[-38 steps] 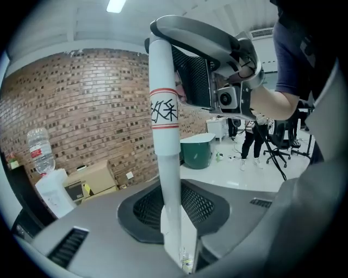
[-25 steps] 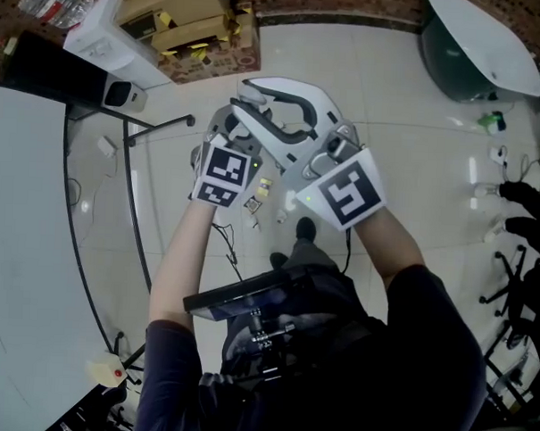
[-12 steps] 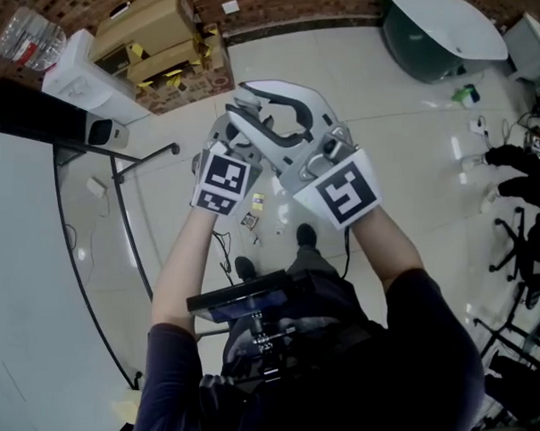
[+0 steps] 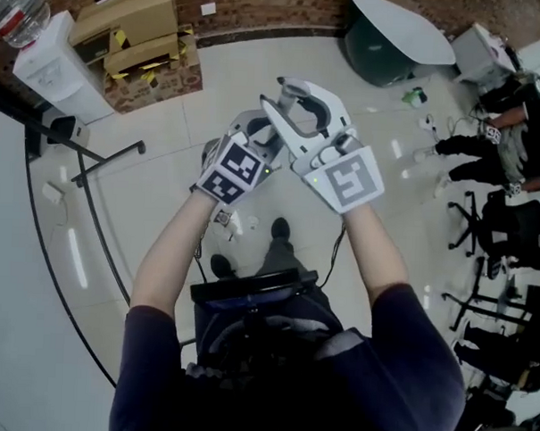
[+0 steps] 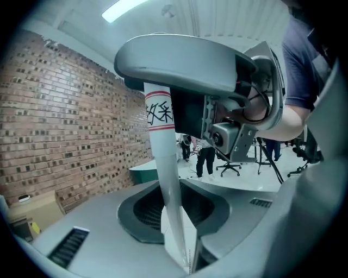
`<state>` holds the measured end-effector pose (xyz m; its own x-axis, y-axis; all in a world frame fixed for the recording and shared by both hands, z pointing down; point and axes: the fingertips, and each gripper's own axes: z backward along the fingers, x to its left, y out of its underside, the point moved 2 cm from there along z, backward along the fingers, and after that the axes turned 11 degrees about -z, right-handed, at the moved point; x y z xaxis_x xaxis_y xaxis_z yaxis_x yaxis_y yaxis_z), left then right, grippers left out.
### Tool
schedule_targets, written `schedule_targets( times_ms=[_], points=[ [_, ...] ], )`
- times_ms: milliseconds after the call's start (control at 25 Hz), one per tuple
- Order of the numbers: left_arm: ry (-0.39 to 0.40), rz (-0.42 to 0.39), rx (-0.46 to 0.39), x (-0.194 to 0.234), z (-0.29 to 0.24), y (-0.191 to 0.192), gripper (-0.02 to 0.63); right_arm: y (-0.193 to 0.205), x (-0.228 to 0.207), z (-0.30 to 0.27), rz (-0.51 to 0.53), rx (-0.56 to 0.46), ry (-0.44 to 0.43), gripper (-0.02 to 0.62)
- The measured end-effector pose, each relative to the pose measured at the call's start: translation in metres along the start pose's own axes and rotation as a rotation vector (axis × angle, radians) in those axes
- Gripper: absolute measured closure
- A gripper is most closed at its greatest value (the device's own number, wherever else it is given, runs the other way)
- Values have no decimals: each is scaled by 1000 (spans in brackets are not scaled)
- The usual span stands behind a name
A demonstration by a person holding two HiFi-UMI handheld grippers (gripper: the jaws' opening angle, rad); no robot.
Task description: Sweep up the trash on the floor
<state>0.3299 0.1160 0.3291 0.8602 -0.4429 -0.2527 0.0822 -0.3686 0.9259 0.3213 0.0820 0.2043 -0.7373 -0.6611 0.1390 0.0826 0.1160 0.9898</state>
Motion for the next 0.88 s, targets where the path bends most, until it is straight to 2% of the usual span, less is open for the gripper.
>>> schedule_targets(
  times_ms=[160, 280, 440, 560, 680, 880],
  points=[
    [45, -70, 2, -7, 6, 6, 523, 3, 7, 9, -15, 2, 52, 456],
    [42, -127, 58, 0, 2, 24, 524, 18, 12, 7, 18, -12, 66, 457],
    [9, -85, 169, 14, -12, 79, 523, 71, 26, -3, -13, 63, 19, 478],
    [-15, -114, 236, 26, -31, 111, 523, 106, 18, -11, -69, 86, 21, 485],
    [-6, -142, 279, 30, -46, 138, 525, 135, 9, -20, -100, 108, 33, 485],
    [16, -119, 340, 17, -64, 199, 525, 196, 12, -31, -128, 183, 34, 486]
  ],
)
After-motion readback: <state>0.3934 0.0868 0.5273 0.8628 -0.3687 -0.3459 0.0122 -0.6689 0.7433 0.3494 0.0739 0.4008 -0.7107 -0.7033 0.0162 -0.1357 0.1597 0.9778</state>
